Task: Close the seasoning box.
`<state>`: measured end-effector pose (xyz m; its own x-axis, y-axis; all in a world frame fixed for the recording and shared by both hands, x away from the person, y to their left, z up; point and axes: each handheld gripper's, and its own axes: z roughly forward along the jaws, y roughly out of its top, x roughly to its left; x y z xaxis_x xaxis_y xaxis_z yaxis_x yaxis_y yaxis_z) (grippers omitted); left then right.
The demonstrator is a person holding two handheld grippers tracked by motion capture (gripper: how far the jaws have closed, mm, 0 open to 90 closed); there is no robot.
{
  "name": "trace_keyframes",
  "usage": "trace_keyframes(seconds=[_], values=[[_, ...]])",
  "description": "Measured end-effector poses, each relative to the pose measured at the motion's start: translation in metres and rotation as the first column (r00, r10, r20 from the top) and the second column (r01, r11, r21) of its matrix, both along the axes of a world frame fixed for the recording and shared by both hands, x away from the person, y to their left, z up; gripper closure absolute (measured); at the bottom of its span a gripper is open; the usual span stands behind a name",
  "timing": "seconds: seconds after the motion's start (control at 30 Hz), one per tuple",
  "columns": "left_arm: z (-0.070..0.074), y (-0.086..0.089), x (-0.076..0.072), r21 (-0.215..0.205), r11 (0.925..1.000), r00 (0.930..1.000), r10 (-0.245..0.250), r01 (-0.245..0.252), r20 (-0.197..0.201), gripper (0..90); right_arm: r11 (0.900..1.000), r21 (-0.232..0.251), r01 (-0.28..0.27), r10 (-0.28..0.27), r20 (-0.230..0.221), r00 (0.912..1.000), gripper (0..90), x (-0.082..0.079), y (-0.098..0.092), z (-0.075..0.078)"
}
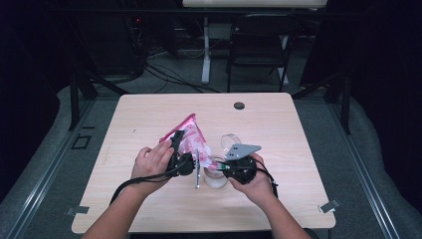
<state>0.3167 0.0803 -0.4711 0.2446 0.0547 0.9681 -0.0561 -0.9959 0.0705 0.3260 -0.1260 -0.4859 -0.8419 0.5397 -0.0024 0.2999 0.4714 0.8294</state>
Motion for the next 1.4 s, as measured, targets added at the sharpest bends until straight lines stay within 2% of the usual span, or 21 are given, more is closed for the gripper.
trace_keyframes(seconds=[0.23,0.73,1.4], values=[[0.0009,-0.0005,-0.0007,-0.003,1.0,0.9999,0.008,-0.008,-0.007,62.7,1.0,-0.007,-0.004,0.004,0.0,1.0,90.0,0.0001,-0.0001,0.0002],[0.004,-0.0019,-0.0012,0.005,1.0,0.9999,-0.007,0.007,0.014,62.7,1.0,-0.008,-0.001,0.001,0.001,1.0,90.0,0.0001,-0.0002,-0.0001],[0.006,-0.0045,-0.0014,0.003,0.9999,0.9998,-0.013,0.013,0.017,62.8,1.0,-0.007,0.006,-0.006,0.002,1.0,90.0,0.001,-0.0021,0.0001]])
